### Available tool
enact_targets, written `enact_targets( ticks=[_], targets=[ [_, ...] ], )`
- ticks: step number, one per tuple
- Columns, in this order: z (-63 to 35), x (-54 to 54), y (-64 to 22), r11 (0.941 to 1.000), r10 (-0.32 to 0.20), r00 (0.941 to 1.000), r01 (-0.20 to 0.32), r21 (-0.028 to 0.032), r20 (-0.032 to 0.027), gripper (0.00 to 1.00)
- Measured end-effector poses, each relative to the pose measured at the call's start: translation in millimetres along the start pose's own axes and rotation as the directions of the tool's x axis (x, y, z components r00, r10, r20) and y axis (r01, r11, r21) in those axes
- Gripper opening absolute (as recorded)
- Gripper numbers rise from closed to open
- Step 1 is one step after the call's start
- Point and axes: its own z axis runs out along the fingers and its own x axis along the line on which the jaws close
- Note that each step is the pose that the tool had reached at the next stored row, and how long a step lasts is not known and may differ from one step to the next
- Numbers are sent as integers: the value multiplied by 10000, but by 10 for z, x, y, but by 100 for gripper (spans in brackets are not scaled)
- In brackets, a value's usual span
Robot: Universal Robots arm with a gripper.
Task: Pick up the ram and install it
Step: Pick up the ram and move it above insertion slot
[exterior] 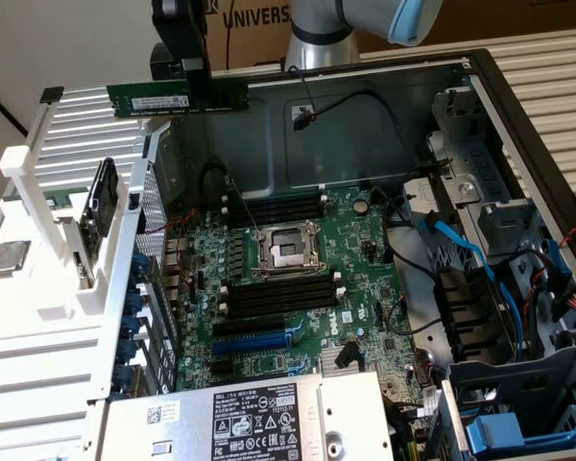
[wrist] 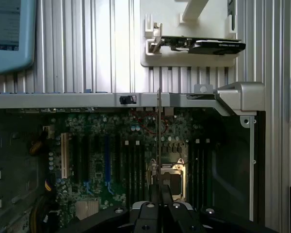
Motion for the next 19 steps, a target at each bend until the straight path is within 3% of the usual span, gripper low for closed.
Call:
enact_targets(
  ticks=[7,11,19],
  targets=[
    [3,-7,-318,10000,-1,10000,1,17,0,12],
    [17,-1,-464,10000,-4,10000,4,98,2,12],
    [100,17,-650,9996,-11,10000,10,294,8,12]
  ],
)
